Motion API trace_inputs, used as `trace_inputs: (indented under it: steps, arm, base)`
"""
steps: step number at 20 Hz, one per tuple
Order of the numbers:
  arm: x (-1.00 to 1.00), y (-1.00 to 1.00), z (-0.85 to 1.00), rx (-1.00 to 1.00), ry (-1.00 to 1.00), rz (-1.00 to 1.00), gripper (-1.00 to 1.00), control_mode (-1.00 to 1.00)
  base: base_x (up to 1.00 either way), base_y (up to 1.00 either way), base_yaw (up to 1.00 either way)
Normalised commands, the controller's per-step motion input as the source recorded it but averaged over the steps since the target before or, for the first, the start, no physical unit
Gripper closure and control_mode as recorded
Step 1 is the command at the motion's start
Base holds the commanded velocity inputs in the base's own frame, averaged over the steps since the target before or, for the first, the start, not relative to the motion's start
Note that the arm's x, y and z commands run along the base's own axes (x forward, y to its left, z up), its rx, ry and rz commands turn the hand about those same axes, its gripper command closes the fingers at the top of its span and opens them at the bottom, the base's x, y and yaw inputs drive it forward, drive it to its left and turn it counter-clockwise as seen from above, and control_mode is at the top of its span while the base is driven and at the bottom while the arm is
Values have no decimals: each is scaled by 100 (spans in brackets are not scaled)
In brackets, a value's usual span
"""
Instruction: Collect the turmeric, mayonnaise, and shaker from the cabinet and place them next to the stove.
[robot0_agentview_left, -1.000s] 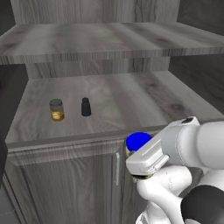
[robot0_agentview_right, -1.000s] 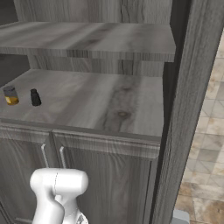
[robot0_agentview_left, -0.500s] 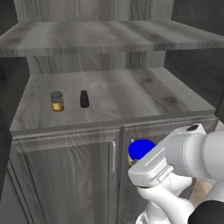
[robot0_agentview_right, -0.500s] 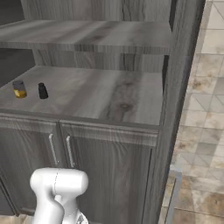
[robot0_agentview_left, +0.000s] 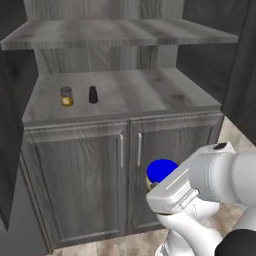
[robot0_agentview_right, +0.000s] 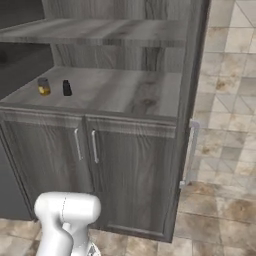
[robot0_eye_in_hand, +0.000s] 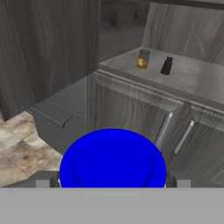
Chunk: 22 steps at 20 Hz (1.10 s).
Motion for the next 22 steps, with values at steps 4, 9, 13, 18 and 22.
trace_inputs:
  steps: [4, 9, 13, 18, 22]
  arm:
    - [0, 0, 0, 0, 0, 0, 100, 100]
    - [0, 0, 0, 0, 0, 0, 100, 100]
    - [0, 0, 0, 0, 0, 0, 100, 100]
    - [0, 0, 0, 0, 0, 0, 100, 100]
    - [0, 0, 0, 0, 0, 0, 100, 100]
  base:
    - [-83, 3, 0]
    - [-86, 7, 0]
    - [-84, 18, 0]
    - [-50, 74, 10]
    - [-26, 99, 16]
